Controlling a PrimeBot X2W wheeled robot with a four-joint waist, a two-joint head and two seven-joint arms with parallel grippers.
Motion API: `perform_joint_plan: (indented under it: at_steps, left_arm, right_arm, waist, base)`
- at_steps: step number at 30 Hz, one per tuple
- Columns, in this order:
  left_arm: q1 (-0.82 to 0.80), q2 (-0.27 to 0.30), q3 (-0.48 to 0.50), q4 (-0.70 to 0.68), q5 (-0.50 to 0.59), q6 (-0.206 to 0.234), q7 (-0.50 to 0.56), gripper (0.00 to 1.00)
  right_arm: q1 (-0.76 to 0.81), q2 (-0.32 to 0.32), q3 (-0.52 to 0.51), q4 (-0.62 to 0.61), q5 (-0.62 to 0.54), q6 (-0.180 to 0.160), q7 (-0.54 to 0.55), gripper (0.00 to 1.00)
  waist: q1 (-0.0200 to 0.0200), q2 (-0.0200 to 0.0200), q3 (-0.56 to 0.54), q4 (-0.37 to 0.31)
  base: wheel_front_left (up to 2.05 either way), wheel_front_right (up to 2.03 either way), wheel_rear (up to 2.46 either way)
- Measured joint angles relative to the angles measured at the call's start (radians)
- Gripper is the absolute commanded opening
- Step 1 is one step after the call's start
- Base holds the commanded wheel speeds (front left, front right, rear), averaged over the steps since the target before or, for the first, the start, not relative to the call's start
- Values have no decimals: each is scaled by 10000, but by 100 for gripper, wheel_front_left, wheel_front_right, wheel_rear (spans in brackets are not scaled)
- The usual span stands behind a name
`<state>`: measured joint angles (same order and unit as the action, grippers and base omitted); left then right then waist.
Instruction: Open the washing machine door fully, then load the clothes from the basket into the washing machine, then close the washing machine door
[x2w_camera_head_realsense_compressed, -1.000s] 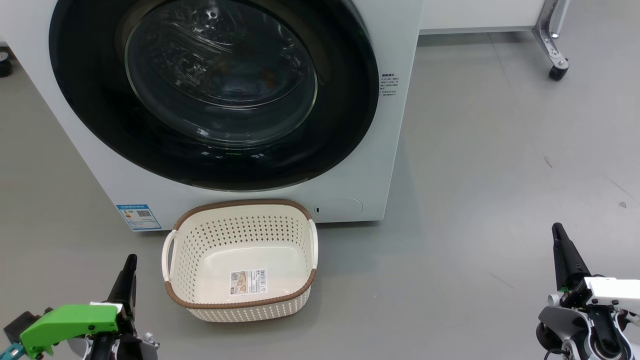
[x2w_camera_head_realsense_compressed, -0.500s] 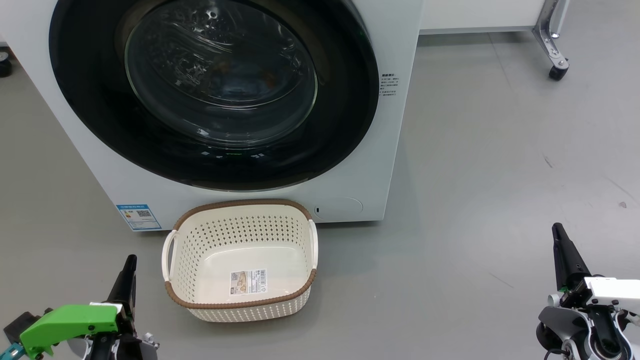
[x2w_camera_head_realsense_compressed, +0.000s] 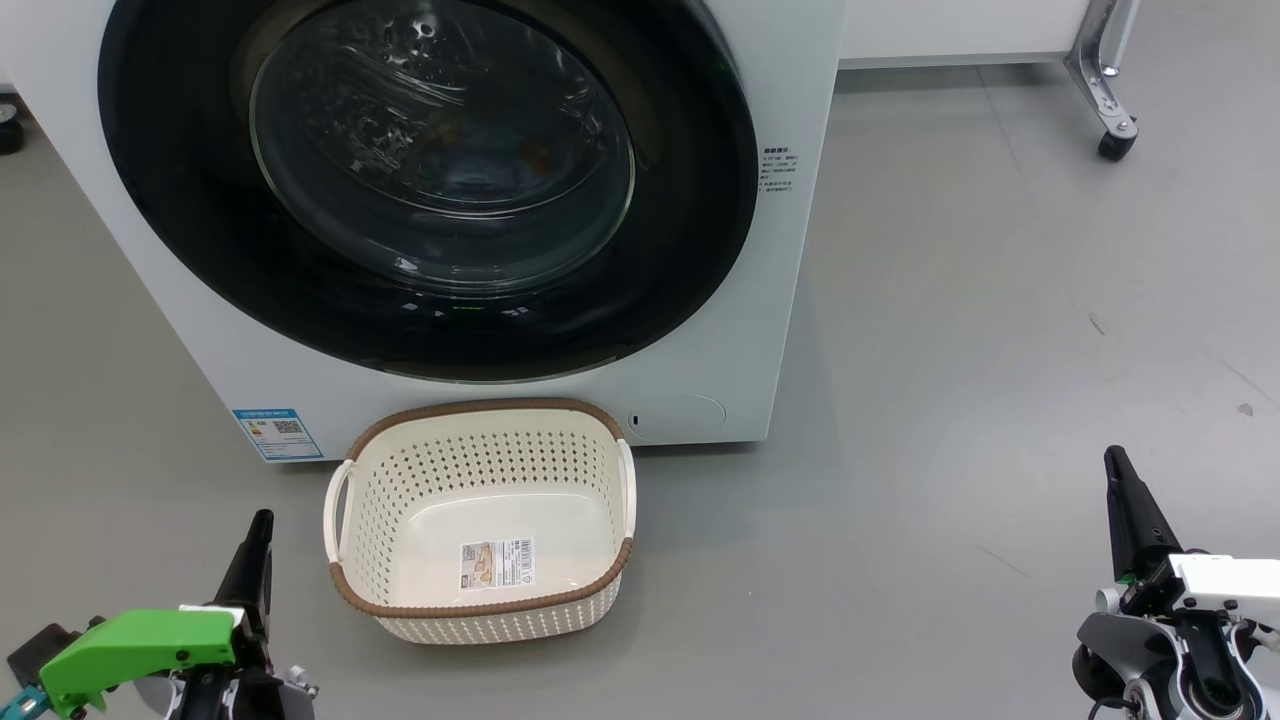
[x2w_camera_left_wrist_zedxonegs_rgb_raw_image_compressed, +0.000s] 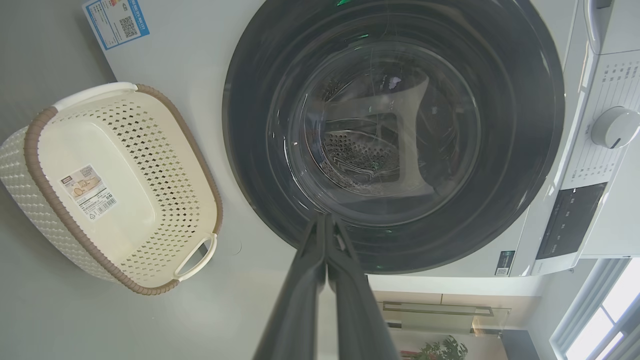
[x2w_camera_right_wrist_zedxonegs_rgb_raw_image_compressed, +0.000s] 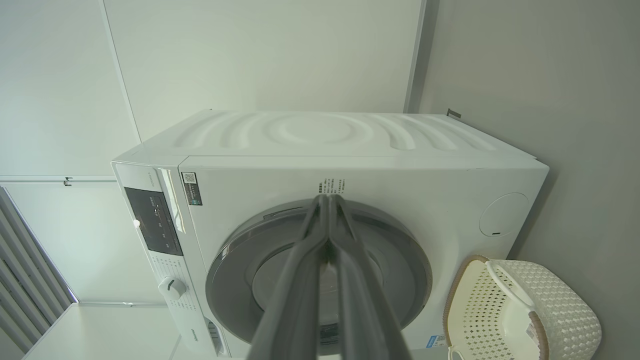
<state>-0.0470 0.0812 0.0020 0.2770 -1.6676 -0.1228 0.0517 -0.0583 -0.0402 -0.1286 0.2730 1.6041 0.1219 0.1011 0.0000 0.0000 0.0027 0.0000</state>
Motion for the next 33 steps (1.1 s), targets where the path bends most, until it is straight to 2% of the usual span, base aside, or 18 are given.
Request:
perform_joint_plan:
  at_steps: [33]
  left_arm:
    - [-5, 0, 25, 12, 0, 0, 2, 0]
  right_arm:
    - [0, 2, -4, 0, 0, 0, 31, 0]
  waist:
    - [0, 0, 0, 1]
  base:
    - [0, 0, 0]
